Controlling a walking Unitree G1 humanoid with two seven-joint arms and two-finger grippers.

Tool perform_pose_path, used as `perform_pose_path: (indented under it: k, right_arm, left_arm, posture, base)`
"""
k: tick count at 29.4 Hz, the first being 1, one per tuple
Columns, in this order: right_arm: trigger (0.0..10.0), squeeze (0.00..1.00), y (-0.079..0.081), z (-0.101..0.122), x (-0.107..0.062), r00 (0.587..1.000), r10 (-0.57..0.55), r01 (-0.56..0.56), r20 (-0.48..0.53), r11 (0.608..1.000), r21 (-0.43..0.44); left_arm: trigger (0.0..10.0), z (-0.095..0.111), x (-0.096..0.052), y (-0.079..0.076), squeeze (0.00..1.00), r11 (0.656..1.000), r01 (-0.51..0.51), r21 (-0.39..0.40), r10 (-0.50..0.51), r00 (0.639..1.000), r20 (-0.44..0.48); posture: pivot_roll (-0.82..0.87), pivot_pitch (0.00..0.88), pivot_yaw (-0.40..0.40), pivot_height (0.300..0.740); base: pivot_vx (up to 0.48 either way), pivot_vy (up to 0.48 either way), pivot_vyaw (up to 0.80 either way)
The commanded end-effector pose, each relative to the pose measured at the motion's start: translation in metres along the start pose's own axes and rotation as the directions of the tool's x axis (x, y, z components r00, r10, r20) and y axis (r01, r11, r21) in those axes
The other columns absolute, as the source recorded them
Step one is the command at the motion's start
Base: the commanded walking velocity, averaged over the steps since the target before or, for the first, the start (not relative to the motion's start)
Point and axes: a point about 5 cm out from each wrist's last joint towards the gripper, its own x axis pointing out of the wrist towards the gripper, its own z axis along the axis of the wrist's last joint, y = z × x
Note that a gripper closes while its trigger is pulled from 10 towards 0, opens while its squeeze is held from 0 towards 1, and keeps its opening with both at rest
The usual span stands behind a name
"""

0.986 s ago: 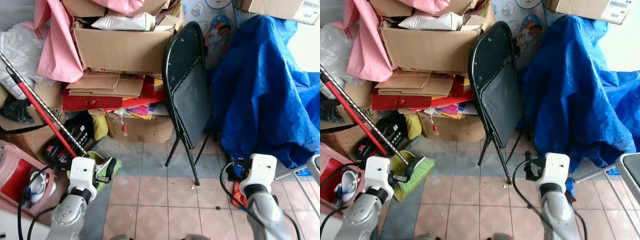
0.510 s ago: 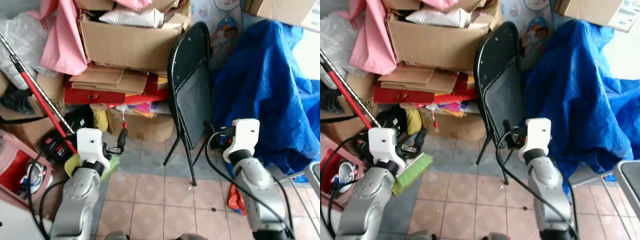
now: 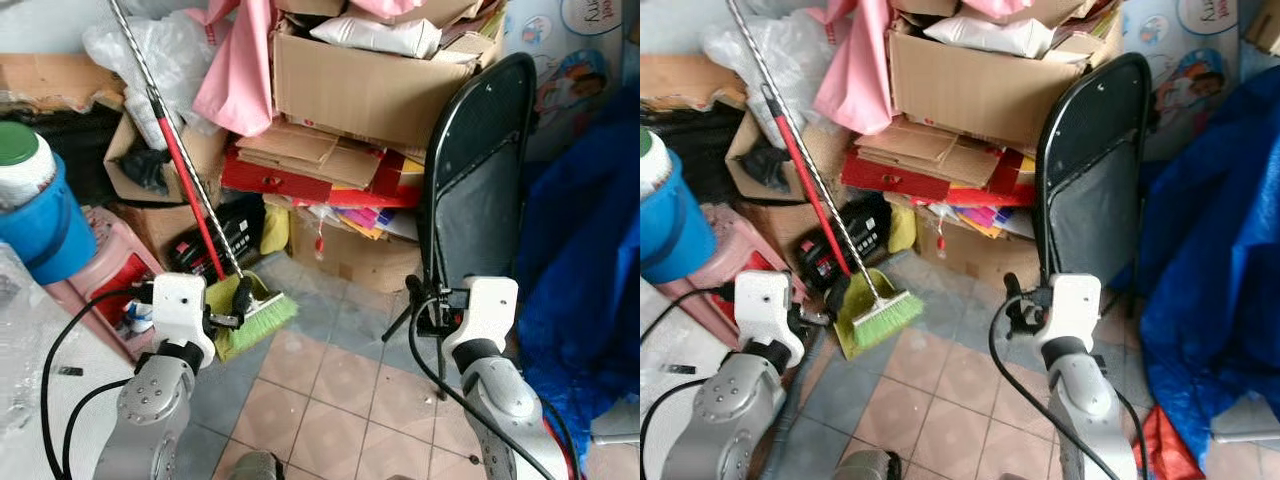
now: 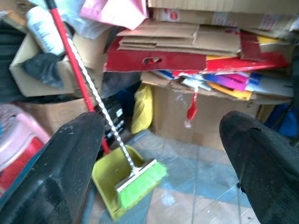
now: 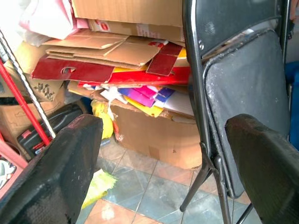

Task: Clothes washing

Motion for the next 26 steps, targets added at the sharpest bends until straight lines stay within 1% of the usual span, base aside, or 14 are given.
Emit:
perform_pose_path:
  k: [1, 6, 8, 11, 13, 15, 16, 17, 19, 20, 22, 23, 25, 26]
  right_arm:
    - [10.0, 0.0, 0.0, 0.006, 0.001, 0.999, -0.005, 0.005, 0.039, 1.0, -0.023]
    - [10.0, 0.0, -0.007, 0.011, -0.001, 0.996, -0.051, 0.055, 0.076, 0.997, -0.057]
    - [10.0, 0.0, -0.011, 0.009, 0.001, 0.995, -0.072, 0.073, 0.067, 0.997, -0.023]
    - [10.0, 0.0, -0.01, 0.008, 0.008, 0.997, -0.065, 0.066, 0.044, 0.998, -0.014]
    - [10.0, 0.0, -0.001, 0.004, 0.012, 0.999, -0.032, 0.031, -0.004, 0.994, -0.102]
    - [10.0, 0.0, 0.003, 0.004, 0.013, 1.0, -0.028, 0.028, 0.005, 0.994, -0.109]
    - [10.0, 0.0, 0.011, 0.003, 0.01, 1.0, 0.03, -0.029, 0.009, 0.996, -0.088]
    - [10.0, 0.0, 0.011, 0.005, 0.008, 0.999, 0.007, -0.003, 0.033, 0.994, -0.11]
    - [10.0, 0.0, 0.01, 0.006, 0.008, 0.999, -0.011, 0.016, 0.046, 0.992, -0.123]
    - [10.0, 0.0, 0.011, 0.006, 0.007, 0.999, 0.005, -0.001, 0.032, 0.992, -0.123]
    - [10.0, 0.0, 0.012, 0.004, 0.004, 0.997, 0.08, -0.081, -0.023, 0.996, -0.047]
    - [10.0, 0.0, 0.012, 0.004, 0.003, 0.996, 0.086, -0.087, -0.015, 0.995, -0.045]
    - [10.0, 0.0, 0.009, 0.004, 0.004, 0.998, 0.067, -0.067, 0.001, 0.989, -0.134]
    - [10.0, 0.0, 0.007, 0.005, 0.006, 0.999, 0.05, -0.048, 0.01, 0.987, -0.152]
  left_arm:
    - [10.0, -0.005, -0.001, 0.009, 0.0, 0.999, -0.034, 0.022, 0.034, 0.999, -0.005]
    - [10.0, 0.0, 0.01, 0.005, 0.0, 0.999, 0.001, 0.034, -0.001, 1.0, 0.011]
    - [10.0, 0.002, 0.016, 0.003, 0.0, 0.998, -0.001, 0.057, 0.0, 1.0, 0.008]
    - [10.0, 0.007, 0.02, 0.007, 0.0, 0.998, -0.02, 0.057, 0.019, 1.0, 0.02]
    - [10.0, 0.009, 0.015, 0.013, 0.0, 0.996, -0.063, 0.055, 0.062, 0.998, 0.031]
    - [10.0, 0.006, 0.012, 0.015, 0.0, 0.996, -0.083, 0.043, 0.082, 0.996, 0.026]
    - [10.0, 0.001, 0.005, 0.018, 0.0, 0.992, -0.122, 0.022, 0.122, 0.993, 0.006]
    - [10.0, -0.004, -0.001, 0.019, 0.0, 0.989, -0.149, -0.001, 0.149, 0.989, -0.006]
    - [10.0, -0.005, -0.002, 0.019, 0.0, 0.988, -0.152, -0.004, 0.152, 0.988, -0.006]
    - [10.0, -0.006, -0.005, 0.018, 0.0, 0.988, -0.152, 0.0, 0.152, 0.988, -0.008]
    - [10.0, -0.009, -0.012, 0.012, 0.0, 0.99, -0.144, 0.007, 0.144, 0.989, -0.013]
    - [10.0, -0.009, -0.014, 0.011, 0.0, 0.99, -0.142, 0.007, 0.142, 0.99, -0.011]
    - [10.0, -0.008, -0.015, 0.009, 0.0, 0.99, -0.138, 0.009, 0.139, 0.99, -0.005]
    - [10.0, -0.005, -0.014, 0.01, 0.0, 0.991, -0.137, 0.013, 0.136, 0.991, 0.007]
  posture:
    - [-0.08, 0.0, 0.084, 0.74]
    - [-0.1, 0.0, 0.109, 0.74]
    - [-0.1, 0.0, 0.105, 0.74]
    - [-0.08, 0.0, 0.078, 0.74]
    - [-0.06, 0.0, 0.067, 0.74]
    - [-0.06, 0.0, 0.059, 0.74]
    - [-0.06, 0.0, 0.035, 0.74]
    - [-0.05, 0.0, 0.017, 0.74]
    - [-0.05, 0.0, 0.017, 0.74]
    - [-0.04, 0.0, -0.005, 0.74]
    - [-0.03, 0.0, -0.02, 0.74]
    - [-0.03, 0.0, -0.023, 0.74]
    - [-0.02, 0.0, -0.022, 0.74]
    - [-0.02, 0.0, -0.017, 0.74]
  base:
    - [0.0, 0.0, 0.8]
    - [0.0, 0.0, 0.76]
    - [0.0, 0.0, 0.0]
    - [0.0, 0.0, 0.0]
    - [0.0, 0.0, 0.0]
    - [0.0, 0.0, 0.0]
    - [0.0, 0.0, 0.0]
    - [0.0, 0.0, 0.0]
    - [0.0, 0.0, 0.0]
    - [0.0, 0.0, 0.0]
    - [0.0, 0.0, 0.0]
    - [0.0, 0.0, 0.0]
    - [0.0, 0.0, 0.0]
    - [0.0, 0.0, 0.0]
